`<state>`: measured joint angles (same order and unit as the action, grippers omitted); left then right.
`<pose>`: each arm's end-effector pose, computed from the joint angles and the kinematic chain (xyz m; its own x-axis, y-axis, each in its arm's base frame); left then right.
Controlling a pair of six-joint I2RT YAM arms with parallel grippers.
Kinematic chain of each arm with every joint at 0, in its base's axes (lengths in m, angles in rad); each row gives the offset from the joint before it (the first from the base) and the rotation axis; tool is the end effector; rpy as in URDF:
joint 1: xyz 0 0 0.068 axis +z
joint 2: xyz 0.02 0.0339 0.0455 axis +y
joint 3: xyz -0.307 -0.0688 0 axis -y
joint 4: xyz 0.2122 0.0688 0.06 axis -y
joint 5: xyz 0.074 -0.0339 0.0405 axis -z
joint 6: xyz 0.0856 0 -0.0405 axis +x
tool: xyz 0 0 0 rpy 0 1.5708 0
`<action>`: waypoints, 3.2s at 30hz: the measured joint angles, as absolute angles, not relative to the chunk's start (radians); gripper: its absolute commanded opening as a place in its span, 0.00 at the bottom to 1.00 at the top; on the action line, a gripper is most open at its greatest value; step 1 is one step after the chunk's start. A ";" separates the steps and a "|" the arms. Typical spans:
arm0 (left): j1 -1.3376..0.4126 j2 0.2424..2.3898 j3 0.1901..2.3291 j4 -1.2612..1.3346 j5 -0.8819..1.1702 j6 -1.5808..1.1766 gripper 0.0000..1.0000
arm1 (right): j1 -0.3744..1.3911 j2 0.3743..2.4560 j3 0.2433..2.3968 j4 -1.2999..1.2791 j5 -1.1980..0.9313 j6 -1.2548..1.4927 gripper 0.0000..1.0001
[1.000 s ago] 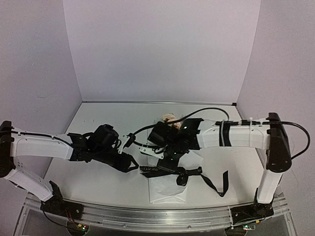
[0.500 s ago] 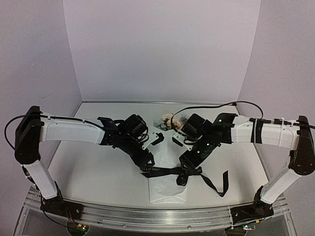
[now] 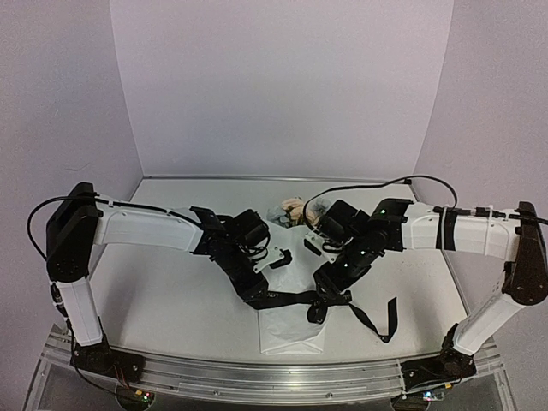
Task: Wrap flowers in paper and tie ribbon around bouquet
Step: Cross the ribbon over the folded bouquet.
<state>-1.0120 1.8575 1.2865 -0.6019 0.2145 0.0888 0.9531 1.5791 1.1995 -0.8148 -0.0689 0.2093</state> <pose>0.1854 -0.3309 0.1984 -0.4095 0.8183 -0.4034 0.9121 0.3770 -0.1611 0.1692 0.2484 0.2493 -0.6989 -0.6258 -0.3462 -0.6980 0.7025 0.1390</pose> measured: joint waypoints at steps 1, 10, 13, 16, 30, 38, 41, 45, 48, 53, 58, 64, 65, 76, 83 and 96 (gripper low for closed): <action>-1.013 1.859 1.287 -0.602 0.216 0.093 0.23 | 0.953 1.579 1.200 -0.813 -0.069 0.211 0.64; -1.015 1.860 1.287 -0.598 0.217 0.099 0.01 | 0.951 1.584 1.200 -0.809 -0.102 0.221 0.54; -1.015 1.858 1.281 -0.577 0.215 0.092 0.00 | 0.951 1.587 1.200 -0.808 -0.135 0.222 0.51; -1.015 1.843 1.261 -0.553 0.215 0.077 0.00 | 0.951 1.588 1.201 -0.802 -0.175 0.225 0.44; -0.927 1.727 1.173 -0.432 0.355 0.024 0.00 | 0.968 1.714 1.231 -0.628 -0.278 0.348 0.40; -0.907 1.726 1.163 -0.418 0.418 0.023 0.00 | 0.966 1.696 1.182 -0.591 -0.130 0.257 0.52; -0.905 1.726 1.162 -0.417 0.425 0.023 0.00 | 0.958 1.682 1.182 -0.593 -0.109 0.219 0.51; -0.903 1.726 1.162 -0.417 0.431 0.023 0.00 | 0.953 1.679 1.178 -0.611 -0.108 0.187 0.48; -0.902 1.726 1.162 -0.417 0.436 0.022 0.00 | 0.951 1.679 1.167 -0.632 -0.126 0.180 0.46; -0.901 1.726 1.162 -0.417 0.444 0.020 0.00 | 0.952 1.679 1.164 -0.673 -0.165 0.181 0.35; -0.899 1.726 1.162 -0.417 0.444 0.017 0.00 | 0.952 1.679 1.164 -0.704 -0.177 0.183 0.11; -0.899 1.726 1.162 -0.417 0.446 0.017 0.00 | 0.951 1.679 1.165 -0.743 -0.161 0.173 0.00; -0.899 1.726 1.162 -0.417 0.446 0.017 0.00 | 0.949 1.679 1.165 -0.748 -0.149 0.174 0.00; -0.899 1.726 1.154 -0.413 0.454 0.017 0.00 | 0.913 1.541 1.095 -0.749 0.061 0.239 0.00; -0.899 1.726 1.150 -0.410 0.470 0.017 0.00 | 0.919 1.479 1.053 -0.729 0.044 0.252 0.00; -0.899 1.726 1.150 -0.411 0.524 -0.005 0.00 | 1.058 1.531 1.084 -0.724 -0.127 0.212 0.00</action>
<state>-0.8993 1.7264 1.1503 -0.4113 0.5244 -0.0045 1.0584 1.5310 1.0836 -0.7236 -0.1273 0.2118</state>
